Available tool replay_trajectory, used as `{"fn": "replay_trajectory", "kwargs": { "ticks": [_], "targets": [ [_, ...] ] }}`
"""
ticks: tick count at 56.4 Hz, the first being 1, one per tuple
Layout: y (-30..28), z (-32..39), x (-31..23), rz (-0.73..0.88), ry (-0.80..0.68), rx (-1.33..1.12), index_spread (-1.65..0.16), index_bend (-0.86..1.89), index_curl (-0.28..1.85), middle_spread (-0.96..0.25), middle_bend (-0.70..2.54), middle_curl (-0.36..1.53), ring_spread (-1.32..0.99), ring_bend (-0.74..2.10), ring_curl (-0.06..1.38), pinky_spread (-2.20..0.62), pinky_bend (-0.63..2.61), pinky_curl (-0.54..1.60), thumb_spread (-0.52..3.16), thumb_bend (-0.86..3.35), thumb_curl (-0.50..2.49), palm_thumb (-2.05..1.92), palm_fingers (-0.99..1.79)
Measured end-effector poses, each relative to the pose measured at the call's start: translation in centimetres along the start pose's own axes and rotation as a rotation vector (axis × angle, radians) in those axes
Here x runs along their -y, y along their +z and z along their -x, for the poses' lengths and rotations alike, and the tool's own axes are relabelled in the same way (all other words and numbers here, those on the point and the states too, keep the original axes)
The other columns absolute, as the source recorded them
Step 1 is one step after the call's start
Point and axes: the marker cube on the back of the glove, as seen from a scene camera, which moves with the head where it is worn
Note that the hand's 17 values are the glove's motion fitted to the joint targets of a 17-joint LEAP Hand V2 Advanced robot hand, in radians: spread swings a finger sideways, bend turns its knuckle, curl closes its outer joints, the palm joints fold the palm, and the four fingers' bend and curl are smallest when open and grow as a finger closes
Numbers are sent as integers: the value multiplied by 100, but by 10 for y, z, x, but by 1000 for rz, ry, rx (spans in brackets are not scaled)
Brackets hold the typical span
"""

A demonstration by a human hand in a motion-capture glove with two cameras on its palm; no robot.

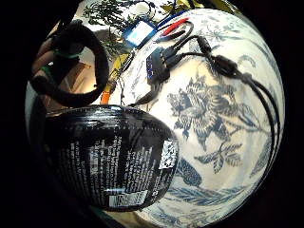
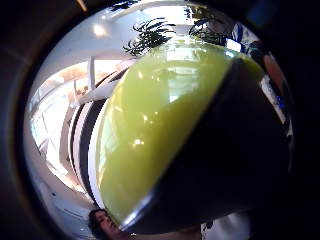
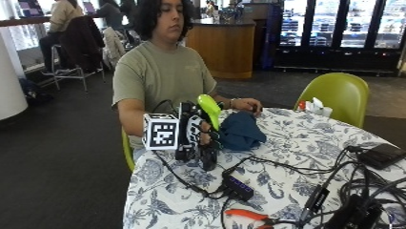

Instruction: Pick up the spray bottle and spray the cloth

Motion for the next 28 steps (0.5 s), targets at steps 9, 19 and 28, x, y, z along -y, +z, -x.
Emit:
{"fn": "replay_trajectory", "kwargs": {
  "ticks": [9, 19, 28],
  "targets": [
    [0, -5, 13, 6, -35, -28, -17, 11, 26, 6, 17, 34, -4, 51, 37, 5, 34, 37, 92, -4, 38, 73, 66],
    [3, -3, 10, 56, 121, -7, -18, 11, 25, 4, 15, 32, -6, 57, 39, 4, 38, 38, 93, -4, 37, 68, 62],
    [-6, 20, -10, -61, 53, 165, -20, 33, 32, -3, 46, 41, -8, 43, 33, 8, 7, 26, 96, 2, 40, 78, 106]
  ]
}}
